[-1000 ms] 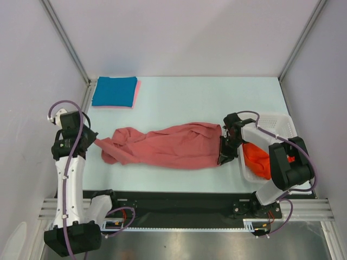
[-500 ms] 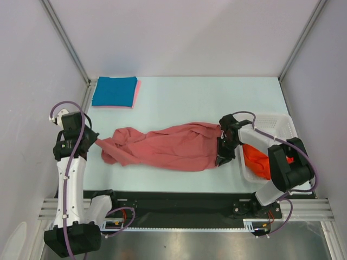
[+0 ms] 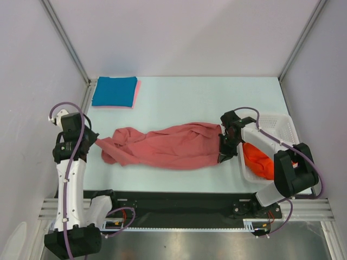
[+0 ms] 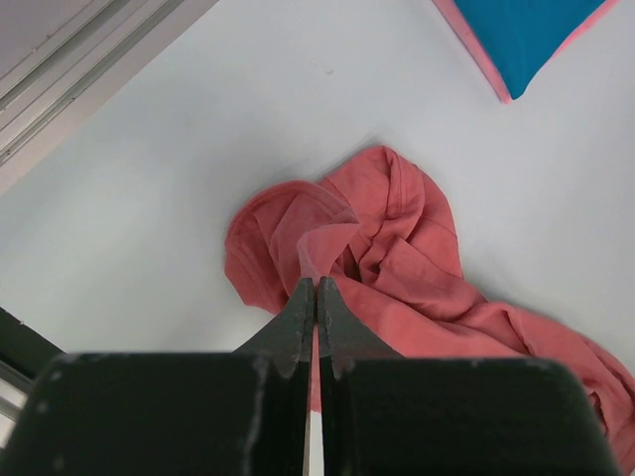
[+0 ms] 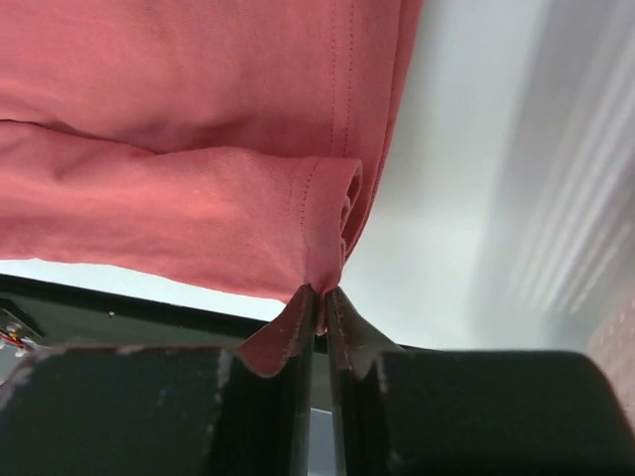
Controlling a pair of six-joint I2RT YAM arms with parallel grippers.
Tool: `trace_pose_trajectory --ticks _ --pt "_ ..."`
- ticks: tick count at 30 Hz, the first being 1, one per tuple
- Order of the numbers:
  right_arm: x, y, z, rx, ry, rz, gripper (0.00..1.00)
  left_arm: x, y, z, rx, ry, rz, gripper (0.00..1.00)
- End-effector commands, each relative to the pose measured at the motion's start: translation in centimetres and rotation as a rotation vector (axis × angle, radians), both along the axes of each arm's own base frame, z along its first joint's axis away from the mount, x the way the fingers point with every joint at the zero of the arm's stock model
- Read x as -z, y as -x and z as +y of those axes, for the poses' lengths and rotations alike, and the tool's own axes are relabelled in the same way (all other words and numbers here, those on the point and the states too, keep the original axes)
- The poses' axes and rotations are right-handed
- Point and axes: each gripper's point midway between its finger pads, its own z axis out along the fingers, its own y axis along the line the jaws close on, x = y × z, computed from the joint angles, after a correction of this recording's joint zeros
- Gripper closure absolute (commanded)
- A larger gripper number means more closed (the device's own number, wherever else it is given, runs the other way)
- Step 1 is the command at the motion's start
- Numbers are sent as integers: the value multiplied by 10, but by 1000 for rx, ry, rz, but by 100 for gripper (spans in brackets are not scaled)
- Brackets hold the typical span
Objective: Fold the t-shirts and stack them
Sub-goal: Flatten the tshirt out
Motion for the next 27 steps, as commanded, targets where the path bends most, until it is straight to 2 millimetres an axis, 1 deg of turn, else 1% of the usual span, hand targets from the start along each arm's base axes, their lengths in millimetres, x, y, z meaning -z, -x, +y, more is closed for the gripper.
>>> trace_pose_trajectory --ticks 1,2,4,5,6,7,8,10,11,12,17,19,21,22,23,25,26,27 --pt "-21 -8 1 -12 -1 -59 89 -6 0 -1 23 -24 -25 99" --pt "-22 -8 1 -10 1 -60 100 -6 0 -1 23 -24 -26 100" --pt "-21 -9 2 -6 -4 -58 100 -6 0 -2 25 -21 -23 100" --pt "-22 -8 3 -4 -10 -55 98 -7 0 -2 24 -21 -27 100" --pt "-21 -9 3 -4 -9 -56 85 -7 0 -1 24 -23 -26 100" --pt "-22 -8 4 -8 -14 -56 77 -7 0 -1 24 -23 -26 100" --pt "-21 -8 4 -10 -14 -54 77 -7 0 -1 25 -24 -24 100" --pt "-21 -7 3 -8 -14 -54 84 -7 1 -1 24 -25 -24 100" --pt "-21 -7 3 -8 -16 -55 97 -8 1 -1 25 -25 -25 100" --pt "-20 -7 4 -6 -18 -54 100 -8 1 -1 24 -25 -25 100" --pt "-25 -11 4 -1 -17 -70 100 -9 0 -1 23 -26 -27 100" --pt "-31 -14 4 -4 -16 -89 100 -12 -1 0 20 -29 -32 100" --pt "-40 -18 2 -15 -9 -124 100 -21 -1 2 13 -42 -42 100" --pt "-53 -26 3 -18 -11 -159 100 -27 -2 3 11 -47 -51 100" --pt "-60 -26 2 -28 -4 -163 100 -41 -5 5 10 -57 -73 100" --pt "-81 -36 0 -42 6 -222 100 -62 -7 8 0 -80 -105 100" --pt "-103 -44 1 -46 -1 -270 100 -92 -10 11 -7 -100 -167 100" --pt "-116 -49 0 -57 0 -310 100 -102 -14 14 -18 -113 -173 100"
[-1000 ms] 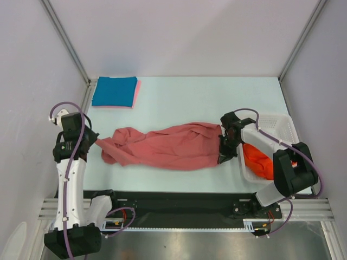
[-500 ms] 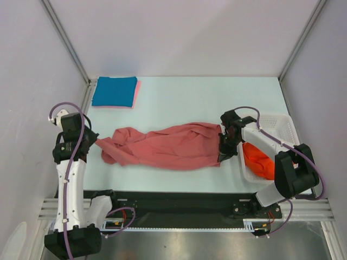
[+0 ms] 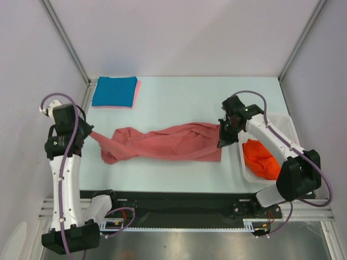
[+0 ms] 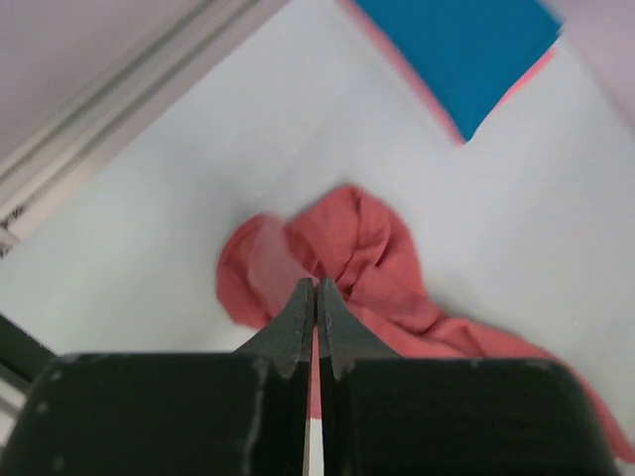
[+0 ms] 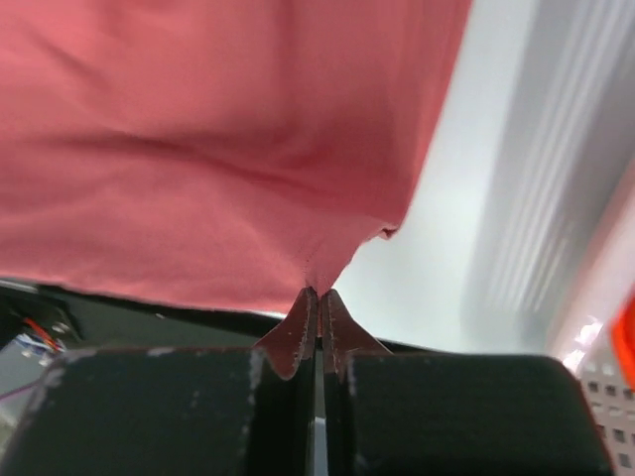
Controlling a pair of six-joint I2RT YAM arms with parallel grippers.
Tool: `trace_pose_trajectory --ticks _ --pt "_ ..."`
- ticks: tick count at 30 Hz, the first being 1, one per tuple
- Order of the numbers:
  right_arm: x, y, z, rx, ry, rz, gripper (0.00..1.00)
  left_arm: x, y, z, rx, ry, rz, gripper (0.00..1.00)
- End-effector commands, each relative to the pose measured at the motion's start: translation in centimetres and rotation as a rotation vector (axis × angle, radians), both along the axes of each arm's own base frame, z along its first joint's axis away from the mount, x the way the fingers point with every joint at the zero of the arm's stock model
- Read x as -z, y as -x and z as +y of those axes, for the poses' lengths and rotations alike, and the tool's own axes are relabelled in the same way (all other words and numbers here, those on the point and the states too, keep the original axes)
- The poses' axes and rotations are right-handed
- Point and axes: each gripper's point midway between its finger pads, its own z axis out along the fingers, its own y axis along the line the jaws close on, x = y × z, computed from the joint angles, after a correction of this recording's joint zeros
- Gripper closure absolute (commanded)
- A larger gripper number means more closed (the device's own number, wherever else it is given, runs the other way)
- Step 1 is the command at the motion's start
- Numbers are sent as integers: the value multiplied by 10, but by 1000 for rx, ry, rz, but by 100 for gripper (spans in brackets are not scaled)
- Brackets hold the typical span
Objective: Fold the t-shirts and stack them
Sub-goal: Flatten the tshirt out
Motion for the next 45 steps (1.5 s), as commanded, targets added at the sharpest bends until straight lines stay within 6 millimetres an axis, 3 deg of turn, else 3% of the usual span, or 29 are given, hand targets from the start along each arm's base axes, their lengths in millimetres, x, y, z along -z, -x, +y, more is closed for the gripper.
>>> trace_pose_trajectory --ticks 1,2,4,5,6,7,8,9,10,11,12,15,16,19,20,22,23,24,28,34,37,39,40,41,43,44,45 --pt "-68 -23 -3 -31 0 -208 100 -79 -12 13 -26 -94 -163 100" --pt "-94 -33 -2 -28 -12 -267 100 -113 -13 13 -26 -113 -238 100" --pt "-123 -42 -1 -40 -24 -355 100 -139 -22 12 -10 -119 -285 100" --pt "-136 -48 -1 -32 -27 -394 100 -172 -21 11 -7 -133 -360 100" --pt "-166 -59 -3 -13 -35 -482 100 -182 -27 11 -4 -133 -377 100" --pt "-177 -65 -3 -8 -39 -513 100 -195 -28 10 -3 -132 -406 100" --pt "-191 -69 -3 -1 -48 -550 100 -226 -23 8 -4 -136 -484 100" --pt "-223 -75 -2 12 -73 -633 100 -240 -22 6 -4 -133 -520 99" --pt "-236 -78 -2 15 -79 -667 100 -253 -23 4 7 -130 -556 100" --pt "-250 -81 -4 20 -81 -704 100 -284 -14 1 14 -141 -640 100" --pt "-275 -82 -5 30 -96 -770 100 -300 -9 -2 24 -149 -685 100" --pt "-316 -77 -13 52 -110 -875 100 -362 19 -15 78 -195 -870 100" --pt "-347 -69 -17 65 -136 -954 100 -380 28 -18 85 -212 -926 100" --pt "-387 -41 -26 73 -189 -1046 100 -428 71 -32 129 -264 -1098 100" --pt "-394 -33 -25 68 -210 -1063 100 -445 93 -38 139 -281 -1166 100" --pt "-410 -4 -28 50 -279 -1102 100 -465 119 -47 164 -304 -1252 100" --pt "-408 1 -27 44 -293 -1098 100 -475 136 -51 171 -319 -1299 100" --pt "-420 27 -31 28 -345 -1141 100 -480 153 -55 178 -326 -1334 100" --pt "-436 69 -41 10 -419 -1216 100 -498 208 -65 196 -355 -1464 100" --pt "-458 101 -44 4 -514 -1270 100 -517 272 -63 168 -364 -1640 100" --pt "-464 95 -37 13 -559 -1259 100 -523 275 -59 141 -357 -1681 100" --pt "-458 79 -30 21 -559 -1238 100 -517 244 -54 136 -337 -1628 100" --pt "-446 60 -22 24 -546 -1208 100 -513 225 -52 133 -325 -1592 100" --pt "-436 47 -18 32 -533 -1187 100 -503 185 -50 144 -301 -1517 100" --pt "-420 18 -11 47 -496 -1172 100 -490 141 -48 155 -279 -1454 100" --pt "-400 -8 -4 56 -473 -1154 100 -464 96 -44 159 -264 -1363 100" --pt "-388 -30 0 76 -441 -1142 100 -452 74 -42 155 -256 -1328 100"
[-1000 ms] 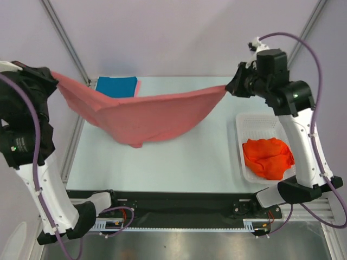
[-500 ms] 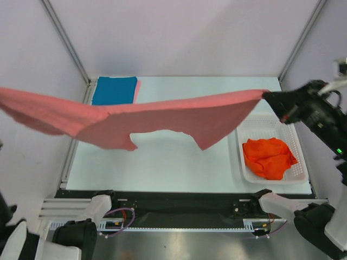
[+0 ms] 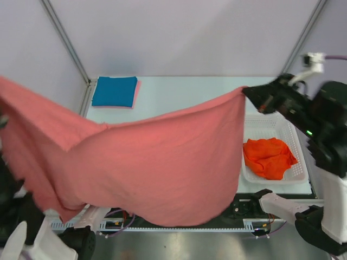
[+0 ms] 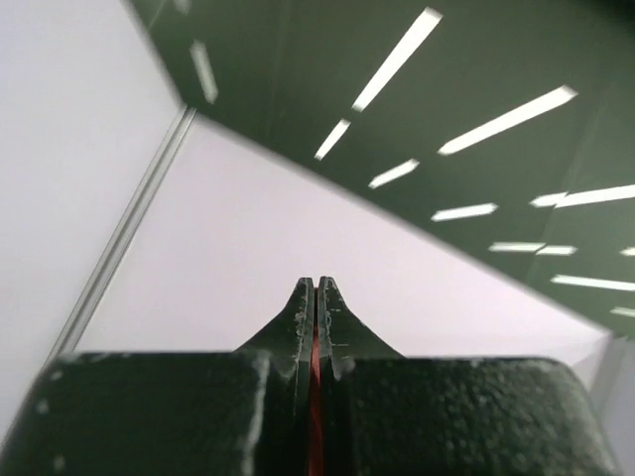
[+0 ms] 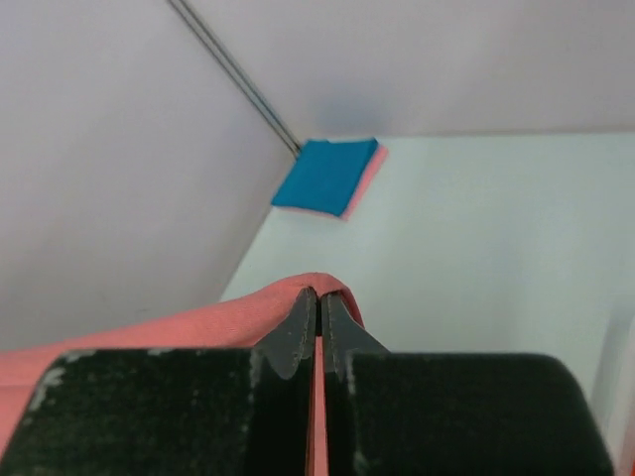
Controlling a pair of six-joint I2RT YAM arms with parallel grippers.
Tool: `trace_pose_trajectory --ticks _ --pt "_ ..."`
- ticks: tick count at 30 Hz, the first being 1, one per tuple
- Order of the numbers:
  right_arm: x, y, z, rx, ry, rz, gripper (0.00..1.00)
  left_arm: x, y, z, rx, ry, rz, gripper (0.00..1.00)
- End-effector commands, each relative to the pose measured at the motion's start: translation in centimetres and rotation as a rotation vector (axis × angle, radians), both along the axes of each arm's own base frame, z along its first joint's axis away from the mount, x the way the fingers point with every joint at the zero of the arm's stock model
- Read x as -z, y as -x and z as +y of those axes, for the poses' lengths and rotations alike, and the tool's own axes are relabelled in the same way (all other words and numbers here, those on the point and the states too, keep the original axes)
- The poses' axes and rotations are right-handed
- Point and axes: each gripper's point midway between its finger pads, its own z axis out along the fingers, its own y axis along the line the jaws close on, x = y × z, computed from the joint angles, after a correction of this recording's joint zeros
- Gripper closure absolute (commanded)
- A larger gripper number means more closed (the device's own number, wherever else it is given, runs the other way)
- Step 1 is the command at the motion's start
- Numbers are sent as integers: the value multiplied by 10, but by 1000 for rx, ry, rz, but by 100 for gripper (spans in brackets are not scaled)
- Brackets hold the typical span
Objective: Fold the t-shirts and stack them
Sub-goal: Flatten the tshirt out
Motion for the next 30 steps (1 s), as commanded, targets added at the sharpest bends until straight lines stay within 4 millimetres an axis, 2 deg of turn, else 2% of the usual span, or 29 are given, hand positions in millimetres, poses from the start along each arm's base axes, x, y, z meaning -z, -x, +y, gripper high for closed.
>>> trace_pose_trajectory --ticks 1,2,3,4,5,6,7,8,9,10,11,12,13,14,16,17,18,19,20,21,22,23,24,25,26,27,28,29,30 --pt "30 -88 22 77 17 7 100 53 -146 16 -11 50 236 100" --pt "44 -107 27 92 29 25 100 84 -182 21 -34 48 325 100" --pt "73 -128 28 117 55 74 100 100 -204 24 -46 47 365 100" --pt "82 -155 36 128 57 53 100 109 -220 27 -54 48 364 100" --pt "95 -169 38 140 61 57 100 154 -256 33 -75 52 462 100" --pt "126 -187 35 178 84 100 100 173 -282 35 -80 52 483 100" --pt "140 -213 38 192 82 86 100 194 -301 38 -90 51 516 100" --pt "157 -228 34 233 89 98 100 240 -328 40 -97 47 608 100" --pt "187 -242 34 244 110 131 100 266 -349 41 -94 50 652 100" --pt "189 -259 31 264 90 89 100 302 -383 44 -92 59 718 100" --pt "225 -280 34 270 118 137 100 337 -404 45 -87 64 781 100" --pt "237 -293 35 273 127 122 100 356 -420 44 -81 66 812 100" --pt "242 -308 33 290 135 89 100 367 -435 46 -81 69 809 100" --pt "282 -327 33 303 178 149 100 410 -467 47 -74 67 887 100" --pt "290 -354 29 311 174 119 100 438 -498 49 -62 65 938 100" --pt "295 -363 29 309 177 115 100 456 -524 46 -33 46 964 100" --pt "325 -378 29 304 215 154 100 465 -537 45 -21 34 975 100" --pt "336 -385 27 314 238 177 100 470 -548 43 -7 26 981 100" --pt "322 -399 23 330 228 147 100 453 -561 43 -8 5 943 100" --pt "346 -408 22 324 238 180 100 481 -577 40 12 -1 987 100" --pt "348 -415 21 326 224 191 100 486 -585 40 21 2 1001 100" --pt "343 -425 19 325 209 177 100 472 -597 40 26 -3 973 100" --pt "355 -433 18 329 211 192 100 495 -607 35 55 -8 1022 100" --pt "362 -438 17 333 206 214 100 496 -613 36 65 -6 1023 100" --pt "364 -443 15 338 204 226 100 482 -619 32 78 -4 992 100" --pt "348 -454 17 322 177 202 100 484 -623 31 87 1 996 100" --pt "369 -458 18 316 171 248 100 495 -627 29 102 6 1013 100" --pt "368 -460 20 302 158 248 100 488 -630 28 110 13 1000 99" --pt "364 -464 19 308 152 241 100 492 -631 29 111 15 1013 100"
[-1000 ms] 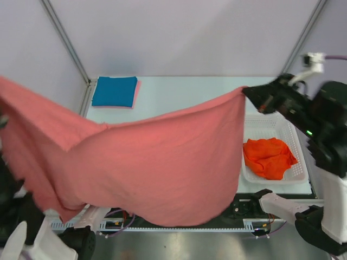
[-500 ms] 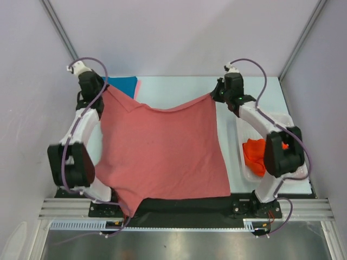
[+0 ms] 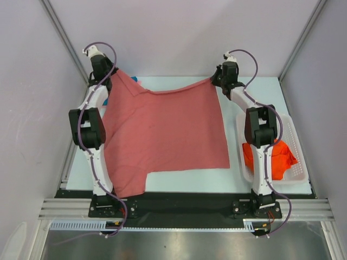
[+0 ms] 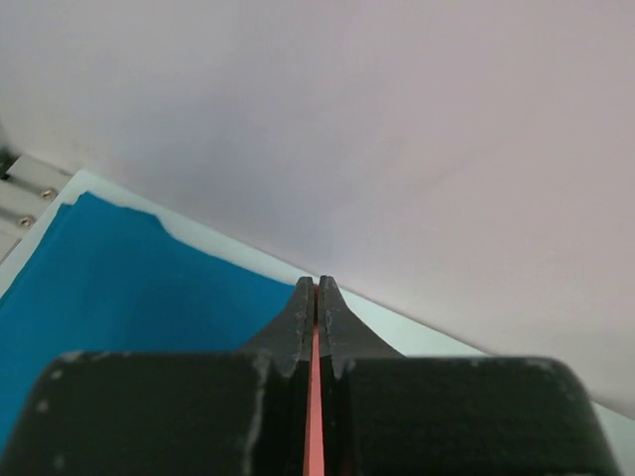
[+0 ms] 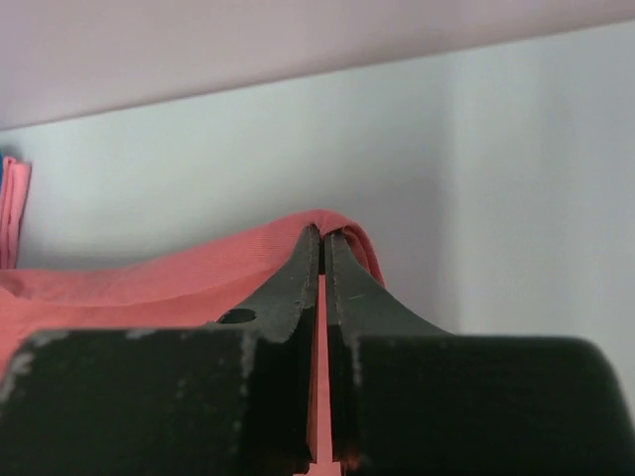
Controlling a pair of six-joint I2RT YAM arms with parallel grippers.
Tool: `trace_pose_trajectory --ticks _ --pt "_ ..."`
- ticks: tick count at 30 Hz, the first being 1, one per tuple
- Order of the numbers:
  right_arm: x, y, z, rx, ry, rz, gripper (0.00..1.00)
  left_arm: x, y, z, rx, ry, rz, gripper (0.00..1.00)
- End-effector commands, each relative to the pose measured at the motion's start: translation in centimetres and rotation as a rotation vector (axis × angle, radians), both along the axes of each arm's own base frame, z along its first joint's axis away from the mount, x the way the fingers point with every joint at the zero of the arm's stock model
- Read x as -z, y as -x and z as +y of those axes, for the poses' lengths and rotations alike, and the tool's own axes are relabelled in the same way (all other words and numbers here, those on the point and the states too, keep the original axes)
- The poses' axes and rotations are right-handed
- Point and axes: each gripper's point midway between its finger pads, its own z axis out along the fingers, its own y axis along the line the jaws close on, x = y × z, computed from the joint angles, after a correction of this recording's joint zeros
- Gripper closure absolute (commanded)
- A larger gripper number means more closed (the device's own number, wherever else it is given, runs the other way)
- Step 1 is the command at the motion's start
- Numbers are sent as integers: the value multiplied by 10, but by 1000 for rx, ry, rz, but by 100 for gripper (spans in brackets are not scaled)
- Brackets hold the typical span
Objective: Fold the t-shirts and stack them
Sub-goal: Flatten the tshirt out
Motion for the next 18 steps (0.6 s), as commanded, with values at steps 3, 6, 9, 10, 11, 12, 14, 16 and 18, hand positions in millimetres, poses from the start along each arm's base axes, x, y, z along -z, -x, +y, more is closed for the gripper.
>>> trace_pose_trajectory --ticks 3,6,9,10,11,12,14,16,18 --pt "-29 -21 -8 22 -55 -59 100 -49 -9 -9 56 17 -101 100" --pt "-21 -17 -16 23 -80 -10 100 -62 -6 -12 70 16 -107 100" --pt "-18 -17 -12 -12 -113 27 100 -72 1 -12 69 19 -96 100" --pt "-24 -18 -13 -16 -120 41 100 -73 3 -13 71 16 -94 100" --pt "-22 -17 -8 -38 -129 61 100 -74 5 -18 99 18 -88 100" --pt "-13 -15 -7 -43 -129 92 100 -75 10 -21 108 18 -69 100" --pt "-12 -10 -5 -54 -137 128 100 -77 17 -26 126 4 -49 100" --pt "-13 -2 -5 -51 -145 165 100 -87 31 -32 139 -11 -37 99" --pt "-12 8 -7 -60 -154 209 100 -92 49 -37 137 -20 -19 100"
